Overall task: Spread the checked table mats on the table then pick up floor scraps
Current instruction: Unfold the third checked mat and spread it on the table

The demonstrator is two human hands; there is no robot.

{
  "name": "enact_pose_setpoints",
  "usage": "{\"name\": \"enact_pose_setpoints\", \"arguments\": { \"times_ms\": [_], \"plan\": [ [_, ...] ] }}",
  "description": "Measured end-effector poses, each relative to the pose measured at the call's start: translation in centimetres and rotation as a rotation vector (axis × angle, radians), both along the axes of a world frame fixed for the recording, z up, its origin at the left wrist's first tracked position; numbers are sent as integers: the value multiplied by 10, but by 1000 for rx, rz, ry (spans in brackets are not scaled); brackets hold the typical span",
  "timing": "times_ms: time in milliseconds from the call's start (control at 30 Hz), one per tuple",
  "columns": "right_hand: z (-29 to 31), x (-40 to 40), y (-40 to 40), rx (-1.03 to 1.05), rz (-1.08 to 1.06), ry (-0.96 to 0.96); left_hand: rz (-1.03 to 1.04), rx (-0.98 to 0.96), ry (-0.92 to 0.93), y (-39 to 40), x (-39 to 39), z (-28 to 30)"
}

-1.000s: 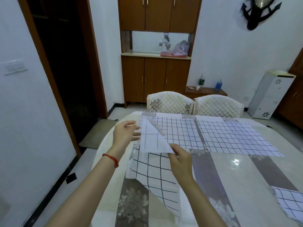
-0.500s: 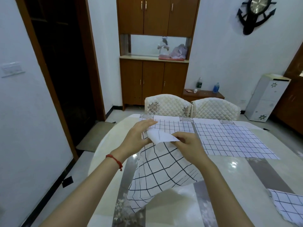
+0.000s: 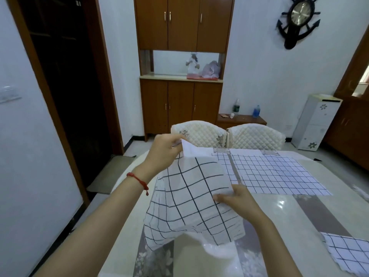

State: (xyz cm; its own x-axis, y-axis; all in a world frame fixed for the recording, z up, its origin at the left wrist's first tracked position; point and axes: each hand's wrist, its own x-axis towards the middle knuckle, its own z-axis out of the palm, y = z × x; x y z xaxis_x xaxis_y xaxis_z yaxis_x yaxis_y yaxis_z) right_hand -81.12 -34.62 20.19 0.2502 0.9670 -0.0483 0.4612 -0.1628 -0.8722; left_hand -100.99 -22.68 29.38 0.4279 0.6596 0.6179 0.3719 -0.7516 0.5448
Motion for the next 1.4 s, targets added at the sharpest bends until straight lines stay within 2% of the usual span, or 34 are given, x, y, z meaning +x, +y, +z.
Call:
{"name": "enact_pose_setpoints", "arguments": {
  "times_ms": [67,233,400,633,800,933,1067,1200,1400],
  "plan": [
    [-16,9,-3,-74,13,-64,39,9,9,4,-2,8],
    [-29,6,-13,-86,45,24,85,-37,-47,14,-8,16],
    [-36,24,-19,-72,-73,26,197,-60,-68,20,-23,18],
    [-11,58,-21,109,-270,60,353,-129,-160,31,-57,2],
    [10,77,-15,219,-315,22,392,-195,-185,35,-69,-16],
    [39,81,-4,275,-308,-48,404,-340,-244,46,-74,-39],
    [50,84,17,242,-280,-124,433,-545,-256,62,-79,-74],
    [42,91,46,117,-251,-212,519,-729,-271,81,-85,-112],
    [4,113,96,-81,-210,-338,598,-811,-160,85,-68,-163]
  ]
}}
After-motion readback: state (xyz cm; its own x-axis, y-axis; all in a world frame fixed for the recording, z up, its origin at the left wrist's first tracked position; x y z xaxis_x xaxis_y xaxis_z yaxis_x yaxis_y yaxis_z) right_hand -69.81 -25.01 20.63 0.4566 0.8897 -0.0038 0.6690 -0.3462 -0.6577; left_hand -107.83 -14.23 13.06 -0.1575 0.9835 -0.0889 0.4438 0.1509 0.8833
